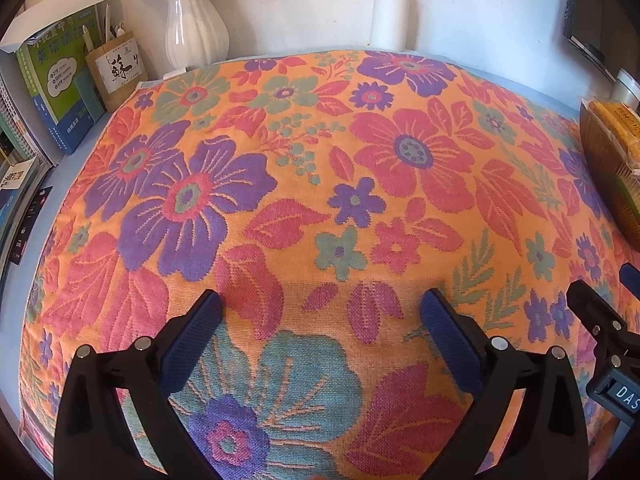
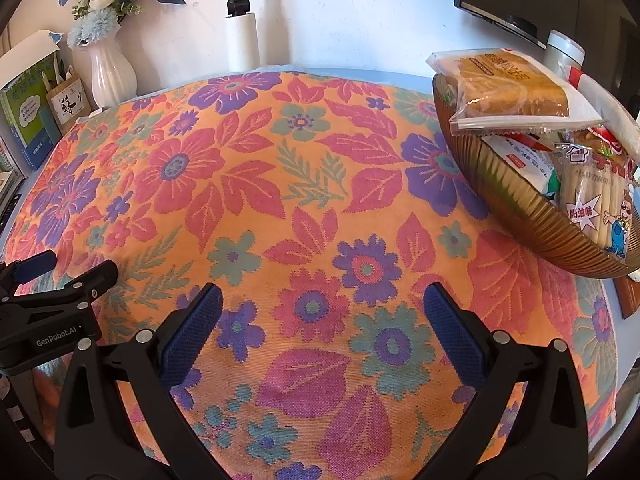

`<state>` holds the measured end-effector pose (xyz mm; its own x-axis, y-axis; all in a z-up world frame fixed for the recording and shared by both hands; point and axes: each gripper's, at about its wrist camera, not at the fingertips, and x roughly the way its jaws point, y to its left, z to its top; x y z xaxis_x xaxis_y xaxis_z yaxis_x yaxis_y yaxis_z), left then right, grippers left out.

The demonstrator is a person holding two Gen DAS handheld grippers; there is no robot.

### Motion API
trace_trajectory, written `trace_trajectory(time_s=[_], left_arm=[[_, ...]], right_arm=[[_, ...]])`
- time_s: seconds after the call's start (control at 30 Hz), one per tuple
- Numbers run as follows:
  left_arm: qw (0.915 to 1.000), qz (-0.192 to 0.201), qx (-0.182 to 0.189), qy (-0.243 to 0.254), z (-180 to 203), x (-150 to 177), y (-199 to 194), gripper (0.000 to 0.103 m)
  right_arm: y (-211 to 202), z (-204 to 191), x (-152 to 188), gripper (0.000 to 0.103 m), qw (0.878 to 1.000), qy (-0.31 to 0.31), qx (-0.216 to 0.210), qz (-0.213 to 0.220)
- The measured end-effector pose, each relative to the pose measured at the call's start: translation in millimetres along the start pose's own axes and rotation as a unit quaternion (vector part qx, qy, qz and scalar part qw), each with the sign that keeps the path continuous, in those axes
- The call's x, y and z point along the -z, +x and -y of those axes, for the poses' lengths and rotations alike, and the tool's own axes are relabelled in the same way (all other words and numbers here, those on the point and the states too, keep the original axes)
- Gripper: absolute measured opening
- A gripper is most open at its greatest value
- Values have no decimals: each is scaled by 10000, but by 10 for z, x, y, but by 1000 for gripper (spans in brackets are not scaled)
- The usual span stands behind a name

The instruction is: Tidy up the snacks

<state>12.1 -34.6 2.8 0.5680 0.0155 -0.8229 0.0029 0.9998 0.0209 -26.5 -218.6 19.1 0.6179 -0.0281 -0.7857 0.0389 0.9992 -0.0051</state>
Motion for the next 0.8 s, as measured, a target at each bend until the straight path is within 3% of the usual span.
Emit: trace_trajectory(time_s=[0.2, 0.37, 0.63, 0.8], left_arm=[[10000, 51, 35, -26, -9, 19, 4, 98], [10000, 44, 24, -18, -7, 15, 7, 98], [10000, 31, 31, -36, -5, 9, 10, 98], [10000, 36, 34, -43, -4, 15, 9, 98]], right_arm=[[61, 10, -8, 100, 9999, 41, 11, -156], [219, 61, -15, 100, 9981, 163, -121, -587], [222, 49, -41, 100, 9975, 113, -100, -696], [304, 159, -248, 100, 9979, 132, -25, -639]])
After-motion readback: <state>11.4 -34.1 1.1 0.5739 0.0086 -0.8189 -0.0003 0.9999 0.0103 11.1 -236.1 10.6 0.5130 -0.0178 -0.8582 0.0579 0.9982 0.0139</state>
